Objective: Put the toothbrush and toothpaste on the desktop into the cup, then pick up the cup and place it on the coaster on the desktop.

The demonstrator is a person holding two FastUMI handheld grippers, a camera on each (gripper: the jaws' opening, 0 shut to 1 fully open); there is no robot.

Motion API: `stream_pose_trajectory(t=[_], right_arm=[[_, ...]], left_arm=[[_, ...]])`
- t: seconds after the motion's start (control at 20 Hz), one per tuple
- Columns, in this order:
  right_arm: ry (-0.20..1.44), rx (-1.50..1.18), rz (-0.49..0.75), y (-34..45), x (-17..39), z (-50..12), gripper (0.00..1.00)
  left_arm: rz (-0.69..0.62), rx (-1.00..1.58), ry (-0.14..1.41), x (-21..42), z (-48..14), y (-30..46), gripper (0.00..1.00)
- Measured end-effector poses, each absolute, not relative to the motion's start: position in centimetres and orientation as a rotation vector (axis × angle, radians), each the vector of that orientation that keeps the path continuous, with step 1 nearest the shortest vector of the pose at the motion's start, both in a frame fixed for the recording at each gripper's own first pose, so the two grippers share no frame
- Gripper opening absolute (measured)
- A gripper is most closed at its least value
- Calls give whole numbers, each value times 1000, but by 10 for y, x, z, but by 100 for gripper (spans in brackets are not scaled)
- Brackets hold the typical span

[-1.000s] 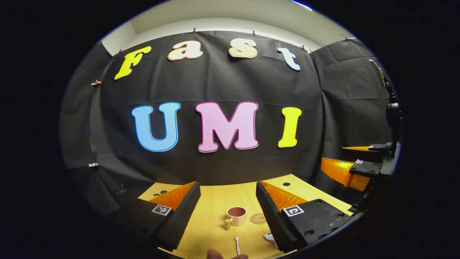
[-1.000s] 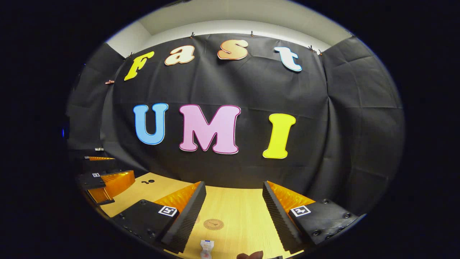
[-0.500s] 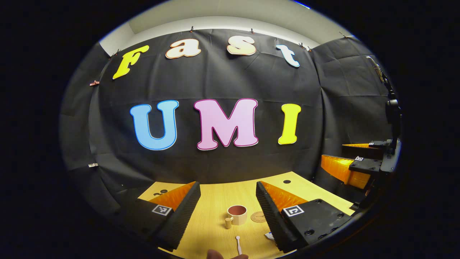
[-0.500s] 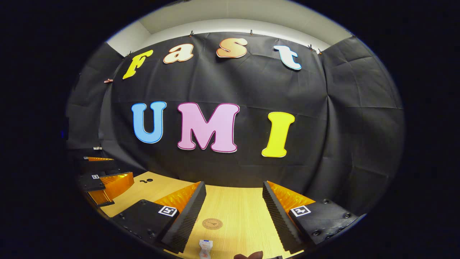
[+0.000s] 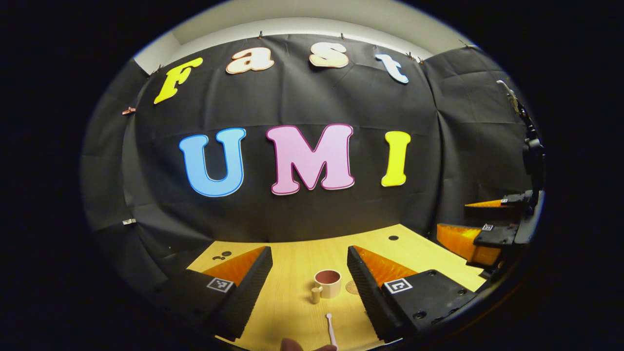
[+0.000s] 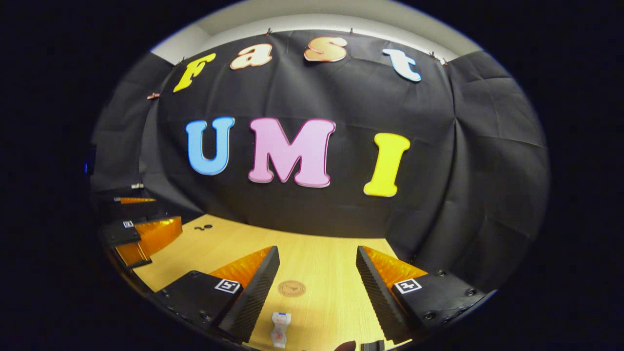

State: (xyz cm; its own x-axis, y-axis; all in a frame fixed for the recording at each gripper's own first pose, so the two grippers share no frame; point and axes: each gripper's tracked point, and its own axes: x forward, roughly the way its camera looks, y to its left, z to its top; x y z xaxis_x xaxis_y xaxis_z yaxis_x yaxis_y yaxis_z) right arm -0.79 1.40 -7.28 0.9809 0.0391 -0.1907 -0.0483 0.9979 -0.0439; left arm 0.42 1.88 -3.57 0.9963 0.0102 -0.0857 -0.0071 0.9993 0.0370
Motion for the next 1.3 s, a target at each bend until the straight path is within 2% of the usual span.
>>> stream_pose_trajectory(t=[0.35, 0.55, 0.95, 1.15, 1.2, 1.25, 1.3], right_arm=[[595, 10, 132, 55, -43, -227, 98], [753, 2, 158, 65, -55, -295, 98], [982, -39, 137, 77, -34, -377, 95], [1067, -19, 133, 82, -20, -402, 86], [1106, -41, 130, 79, -21, -408, 80], [1132, -30, 143, 82, -24, -412, 64], [1122, -21, 141, 85, -21, -410, 65]], left_arm=[[22, 71, 242, -23, -104, 33, 95], [31, 65, 322, -42, -137, 43, 95], [77, 31, 401, -64, -164, 66, 95], [97, 11, 422, -70, -172, 67, 95], [101, 9, 427, -70, -174, 67, 95], [104, 9, 432, -71, -176, 66, 95], [105, 7, 434, -70, -177, 65, 95]])
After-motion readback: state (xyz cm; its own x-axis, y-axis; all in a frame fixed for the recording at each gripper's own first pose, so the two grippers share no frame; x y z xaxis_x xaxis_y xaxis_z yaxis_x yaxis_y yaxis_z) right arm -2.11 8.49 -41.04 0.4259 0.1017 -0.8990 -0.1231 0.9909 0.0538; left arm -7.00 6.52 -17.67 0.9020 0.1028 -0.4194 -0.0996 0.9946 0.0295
